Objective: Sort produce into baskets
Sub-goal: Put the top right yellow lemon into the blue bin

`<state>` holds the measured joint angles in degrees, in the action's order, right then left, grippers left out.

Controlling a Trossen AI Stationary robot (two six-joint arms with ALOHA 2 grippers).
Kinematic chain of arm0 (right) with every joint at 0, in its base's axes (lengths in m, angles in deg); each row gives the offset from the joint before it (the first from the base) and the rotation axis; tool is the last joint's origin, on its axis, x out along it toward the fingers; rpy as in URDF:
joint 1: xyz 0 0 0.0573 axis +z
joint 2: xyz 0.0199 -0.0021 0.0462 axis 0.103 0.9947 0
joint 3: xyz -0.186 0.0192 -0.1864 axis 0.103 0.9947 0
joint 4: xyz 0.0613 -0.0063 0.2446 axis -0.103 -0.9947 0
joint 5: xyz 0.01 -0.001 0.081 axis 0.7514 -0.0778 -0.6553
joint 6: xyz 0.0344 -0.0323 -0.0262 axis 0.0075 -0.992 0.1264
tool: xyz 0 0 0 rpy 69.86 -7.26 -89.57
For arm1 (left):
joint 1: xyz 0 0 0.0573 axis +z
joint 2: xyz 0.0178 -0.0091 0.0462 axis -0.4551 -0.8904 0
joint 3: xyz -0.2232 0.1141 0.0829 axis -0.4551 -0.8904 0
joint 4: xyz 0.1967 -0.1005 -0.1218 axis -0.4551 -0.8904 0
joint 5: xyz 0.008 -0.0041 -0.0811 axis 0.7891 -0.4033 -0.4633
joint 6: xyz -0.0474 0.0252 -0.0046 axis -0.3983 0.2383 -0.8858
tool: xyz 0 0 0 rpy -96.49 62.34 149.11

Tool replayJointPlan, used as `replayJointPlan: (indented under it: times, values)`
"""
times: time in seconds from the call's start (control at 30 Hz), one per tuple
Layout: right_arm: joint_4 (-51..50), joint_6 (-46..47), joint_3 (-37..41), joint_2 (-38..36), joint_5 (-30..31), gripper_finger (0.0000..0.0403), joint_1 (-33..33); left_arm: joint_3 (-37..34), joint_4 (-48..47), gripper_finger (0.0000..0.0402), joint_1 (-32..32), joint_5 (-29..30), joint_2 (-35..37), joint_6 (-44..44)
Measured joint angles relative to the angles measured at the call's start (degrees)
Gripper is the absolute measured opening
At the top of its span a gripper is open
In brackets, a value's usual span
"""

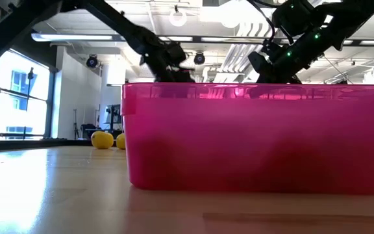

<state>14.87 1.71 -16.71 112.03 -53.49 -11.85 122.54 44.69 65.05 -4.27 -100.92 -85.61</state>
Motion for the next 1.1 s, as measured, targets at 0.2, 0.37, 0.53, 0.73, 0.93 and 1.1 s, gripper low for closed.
replayJointPlan:
  times: [0.2,0.37,0.53,0.73,0.93,1.1]
  values:
    - [0.01,-0.66,0.0,0.0,-0.54,0.0,0.0,-6.78,1.85,0.0012,0.82,2.59,6.28,-9.37]
    - [-0.57,-0.55,0.0,0.0,-3.64,0.0,0.0,-14.19,-3.93,0.0003,1.11,3.44,12.22,-17.05]
    - [-1.53,-1.19,0.0,0.0,-5.76,0.0,0.0,-18.3,-13.45,0.0003,0.26,4.58,19.22,-21.93]
    - [-2.1,-3.11,0.0,0.0,-12.67,0.0,-1.32,-19.03,-22.59,0.0029,-2.02,4.58,23.74,-25.91]
    - [-3.13,-6.49,0.0,0.0,-19.03,0.0,-2.48,-19.02,-25.49,0.0109,-3.28,2.99,22.31,-31.94]
    - [-3.61,-7.64,0.0,0.0,-19.0,0.0,-2.51,-19.02,-25.73,0.0189,-2.27,5.16,18.8,-33.06]
